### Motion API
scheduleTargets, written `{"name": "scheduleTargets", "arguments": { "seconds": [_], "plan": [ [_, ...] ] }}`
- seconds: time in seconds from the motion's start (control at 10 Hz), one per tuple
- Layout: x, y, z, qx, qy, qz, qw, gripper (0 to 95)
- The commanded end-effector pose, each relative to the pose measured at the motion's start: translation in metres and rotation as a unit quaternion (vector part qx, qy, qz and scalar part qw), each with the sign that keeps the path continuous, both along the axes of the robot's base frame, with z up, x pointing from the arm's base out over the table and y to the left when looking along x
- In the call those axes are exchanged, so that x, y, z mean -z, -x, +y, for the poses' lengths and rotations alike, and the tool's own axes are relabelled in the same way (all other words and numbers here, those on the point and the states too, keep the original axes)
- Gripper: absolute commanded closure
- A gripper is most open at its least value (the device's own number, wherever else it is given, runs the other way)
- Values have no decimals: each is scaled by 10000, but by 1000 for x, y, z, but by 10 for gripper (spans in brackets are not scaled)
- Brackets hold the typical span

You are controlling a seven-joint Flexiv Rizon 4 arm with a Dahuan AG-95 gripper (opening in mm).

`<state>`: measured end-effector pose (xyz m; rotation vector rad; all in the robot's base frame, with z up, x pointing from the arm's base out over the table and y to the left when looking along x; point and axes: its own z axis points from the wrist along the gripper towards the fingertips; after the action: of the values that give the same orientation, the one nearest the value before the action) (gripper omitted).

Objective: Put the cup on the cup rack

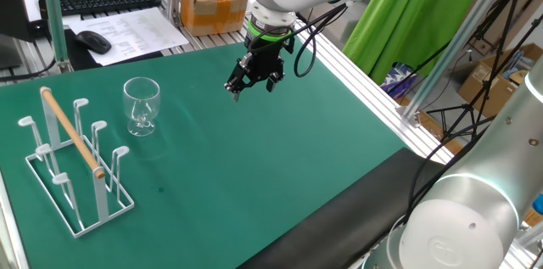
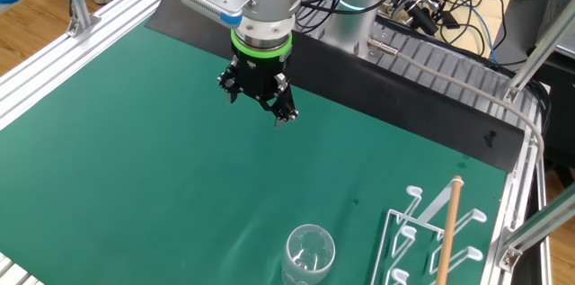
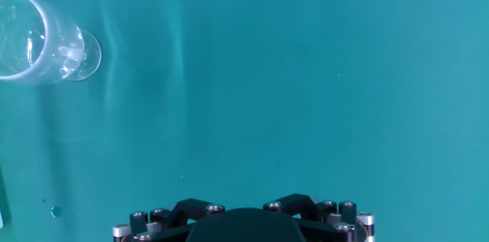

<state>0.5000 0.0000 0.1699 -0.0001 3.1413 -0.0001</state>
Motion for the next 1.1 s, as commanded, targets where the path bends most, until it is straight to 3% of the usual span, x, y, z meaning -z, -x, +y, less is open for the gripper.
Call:
{"name": "scheduleTargets", "arguments": {
  "seconds": [0.1, 0.5, 0.8, 1.0, 1.1],
  "plan": [
    [0, 0, 0, 1595, -1305, 1065, 9727, 950],
    [19, 25, 19, 1643, -1255, 989, 9734, 950],
    [20, 29, 25, 1899, -1506, 1089, 9640, 950],
    [17, 29, 35, 2052, -1546, 1108, 9601, 950],
    [18, 29, 48, 2176, -1518, 1083, 9581, 950]
  ]
}}
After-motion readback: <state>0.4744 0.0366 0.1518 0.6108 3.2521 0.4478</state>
